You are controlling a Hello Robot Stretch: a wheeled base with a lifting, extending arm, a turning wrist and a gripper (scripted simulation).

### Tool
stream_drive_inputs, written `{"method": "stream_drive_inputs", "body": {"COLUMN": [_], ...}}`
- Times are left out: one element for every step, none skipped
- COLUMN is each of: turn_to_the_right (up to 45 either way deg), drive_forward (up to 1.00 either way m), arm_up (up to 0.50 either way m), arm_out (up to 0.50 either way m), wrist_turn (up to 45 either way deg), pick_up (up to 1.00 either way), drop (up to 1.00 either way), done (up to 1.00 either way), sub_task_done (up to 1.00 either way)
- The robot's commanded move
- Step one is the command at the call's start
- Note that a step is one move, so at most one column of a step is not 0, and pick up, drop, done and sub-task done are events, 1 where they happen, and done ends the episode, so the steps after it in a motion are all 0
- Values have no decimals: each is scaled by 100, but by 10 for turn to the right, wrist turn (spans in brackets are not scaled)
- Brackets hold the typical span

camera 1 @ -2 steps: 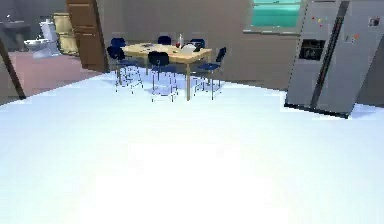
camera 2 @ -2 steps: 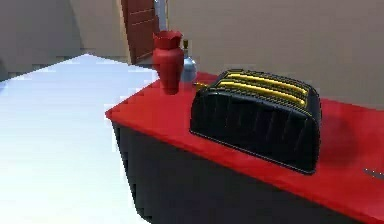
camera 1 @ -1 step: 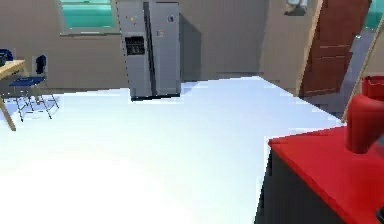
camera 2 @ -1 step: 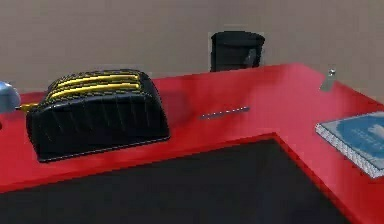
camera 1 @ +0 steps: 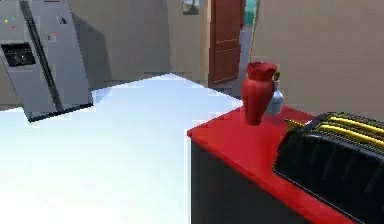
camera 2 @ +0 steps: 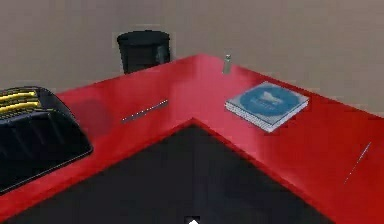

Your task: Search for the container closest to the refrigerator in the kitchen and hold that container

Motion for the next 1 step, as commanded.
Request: {"method": "stream_drive_inputs", "body": {"turn_to_the_right": [0], "drive_forward": [45], "arm_up": [0], "arm_out": [0], "wrist_turn": [0], "pick_up": [0], "drop": [0], "done": [0], "sub_task_done": [0]}}
